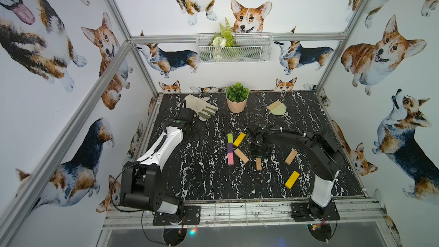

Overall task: Assemble the letter k with building blocks
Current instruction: Assemble the building block at the center of the board.

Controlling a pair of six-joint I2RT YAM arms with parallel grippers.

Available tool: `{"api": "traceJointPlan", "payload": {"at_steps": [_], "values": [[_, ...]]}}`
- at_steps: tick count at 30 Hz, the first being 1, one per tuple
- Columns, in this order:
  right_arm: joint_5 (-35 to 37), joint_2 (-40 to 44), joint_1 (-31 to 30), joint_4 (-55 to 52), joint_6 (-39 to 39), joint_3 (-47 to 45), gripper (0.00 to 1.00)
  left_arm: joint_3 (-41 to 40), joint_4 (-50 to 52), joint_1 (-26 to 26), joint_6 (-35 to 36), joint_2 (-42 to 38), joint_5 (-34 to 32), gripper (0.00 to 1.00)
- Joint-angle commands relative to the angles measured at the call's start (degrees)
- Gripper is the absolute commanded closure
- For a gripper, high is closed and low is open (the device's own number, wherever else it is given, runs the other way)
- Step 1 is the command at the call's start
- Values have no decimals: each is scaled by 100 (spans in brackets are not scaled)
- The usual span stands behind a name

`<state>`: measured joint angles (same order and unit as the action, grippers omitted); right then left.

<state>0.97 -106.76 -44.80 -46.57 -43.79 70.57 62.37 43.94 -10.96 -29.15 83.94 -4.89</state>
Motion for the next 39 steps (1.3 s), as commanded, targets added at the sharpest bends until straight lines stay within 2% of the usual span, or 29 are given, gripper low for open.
{"api": "traceJointPlan", "payload": {"at_steps": [1,7,11,16,34,39], "values": [[-45,81,-101,-169,-155,-92,55,47,79,7,14,17,-74,0],[47,133,-250,-125,-250,-261,58,56,88,8,4,9,-99,0],[72,79,-249,-127,-261,-241,65,56,98,6,3,-1,-122,0],[86,67,-244,-77,-262,-242,79,56,97,6,-12,-1,-121,0],[23,-11,-246,-55,-199,-51,80,65,106,6,-6,26,-127,0],[-1,-24,-245,-61,-199,-76,75,65,105,15,-12,30,-127,0]]}}
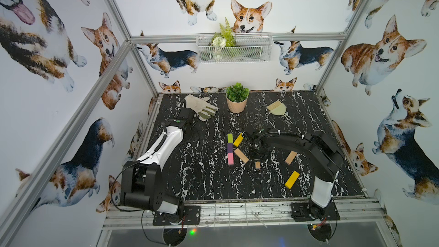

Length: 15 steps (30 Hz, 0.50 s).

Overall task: Assemble the letter k with building blocks
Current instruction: Assemble the building block at the center of the board.

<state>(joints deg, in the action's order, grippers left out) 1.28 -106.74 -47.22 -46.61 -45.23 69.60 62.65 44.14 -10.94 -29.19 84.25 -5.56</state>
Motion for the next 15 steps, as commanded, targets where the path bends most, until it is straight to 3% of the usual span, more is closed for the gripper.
{"api": "traceJointPlan", "payload": {"at_steps": [1,15], "values": [[-45,-24,0,-59,-56,11,75,36,86,13,-7,-5,-64,0],[-22,47,-4,-83,-95,48,57,29,68,15,-2,-5,-42,0]]}}
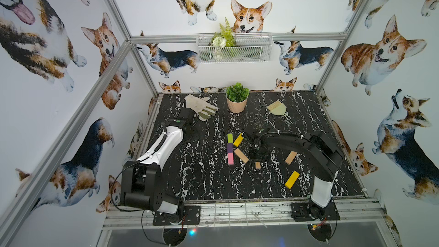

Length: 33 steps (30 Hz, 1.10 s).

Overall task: Assemble the letter k with building blocks
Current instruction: Assemble the building block at the center of the board, then pick up the building block from the center of the board.

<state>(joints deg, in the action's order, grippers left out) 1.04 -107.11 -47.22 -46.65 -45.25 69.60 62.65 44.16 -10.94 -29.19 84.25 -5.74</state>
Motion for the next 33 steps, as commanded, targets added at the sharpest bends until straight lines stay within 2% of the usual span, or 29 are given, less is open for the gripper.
{"api": "traceJointPlan", "payload": {"at_steps": [1,3,6,9,11,13,14,16,18,20,23,24,26,31,33], "values": [[9,160,-5,-80,-102,60,55,28,59,13,-6,-5,-11,0],[69,375,-6,-136,-154,131,52,15,36,13,16,-18,26,0],[477,1058,1,-396,-237,421,32,-54,-111,3,93,-111,186,0],[1073,1822,96,-492,-335,579,29,-139,-250,-237,178,-287,112,0],[1507,2710,523,-443,-629,417,26,-87,-188,-652,211,-380,-216,0],[1839,3529,1000,-270,-890,38,25,229,38,-1295,197,-349,-620,0],[1933,3762,1165,-241,-992,-82,25,449,167,-1621,166,-281,-770,0],[1877,4778,1814,105,-1172,-621,24,1018,348,-2335,132,10,-991,0],[1565,5508,2310,503,-1152,-996,18,1590,424,-2903,91,443,-1015,0],[1520,6087,2558,646,-1186,-1241,10,2180,438,-3355,78,986,-914,0],[1747,6589,2672,550,-1147,-1275,9,2991,426,-3887,342,1860,-714,0],[1817,6681,2674,512,-1083,-1241,9,3607,472,-4240,554,2408,-731,0],[1882,6788,2685,443,-1008,-1169,9,4530,703,-4626,773,3238,-532,0],[1903,6826,2719,210,-1007,-1041,9,6724,1450,-5265,1100,5021,-200,3],[1834,6801,2722,133,-1030,-1062,9,7318,1596,-5470,1154,5499,-36,4]]}}
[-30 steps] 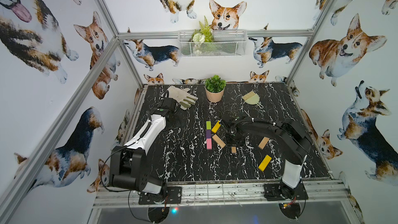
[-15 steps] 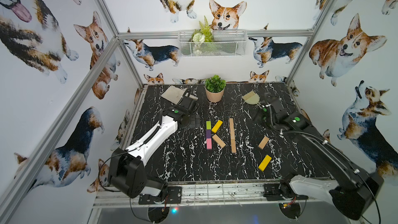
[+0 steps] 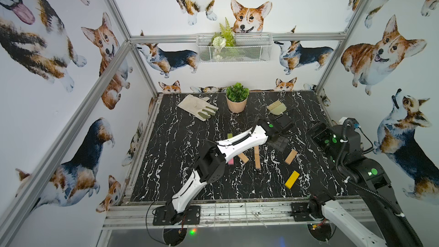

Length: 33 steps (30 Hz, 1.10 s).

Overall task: Assemble the letter k with building blocks
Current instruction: Pick up the building block from the center of the board.

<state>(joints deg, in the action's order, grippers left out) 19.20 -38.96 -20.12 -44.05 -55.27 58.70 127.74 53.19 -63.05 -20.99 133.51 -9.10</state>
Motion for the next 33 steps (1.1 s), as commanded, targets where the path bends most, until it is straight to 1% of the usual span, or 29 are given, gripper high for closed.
{"api": "traceJointPlan", "payload": {"at_steps": [1,3,7,13,16,19,23,28,30,33], "values": [[-51,-31,17,-160,-49,17,9,980,710,-323,315,740,381,4],[-161,-59,25,-170,-92,-32,10,1059,658,-373,208,885,527,4],[-271,-120,24,-104,-147,-116,10,925,283,-397,-33,1051,958,5],[-412,-202,23,-120,-103,-82,10,655,-367,-514,-54,1101,979,6],[-409,-94,24,-172,-179,-116,11,651,-630,-515,32,1197,1124,7],[-417,31,24,-152,-283,-191,11,722,-740,-519,117,1326,1015,7],[-434,47,26,-187,-289,-221,12,1083,-595,-498,252,1642,917,8],[-349,114,21,-261,-350,-285,12,1284,-551,-498,249,1875,786,9],[-310,142,24,-273,-345,-287,12,1297,-546,-498,235,1913,708,12],[-284,118,21,-288,-340,-272,12,1297,-505,-498,261,1925,530,25]]}}
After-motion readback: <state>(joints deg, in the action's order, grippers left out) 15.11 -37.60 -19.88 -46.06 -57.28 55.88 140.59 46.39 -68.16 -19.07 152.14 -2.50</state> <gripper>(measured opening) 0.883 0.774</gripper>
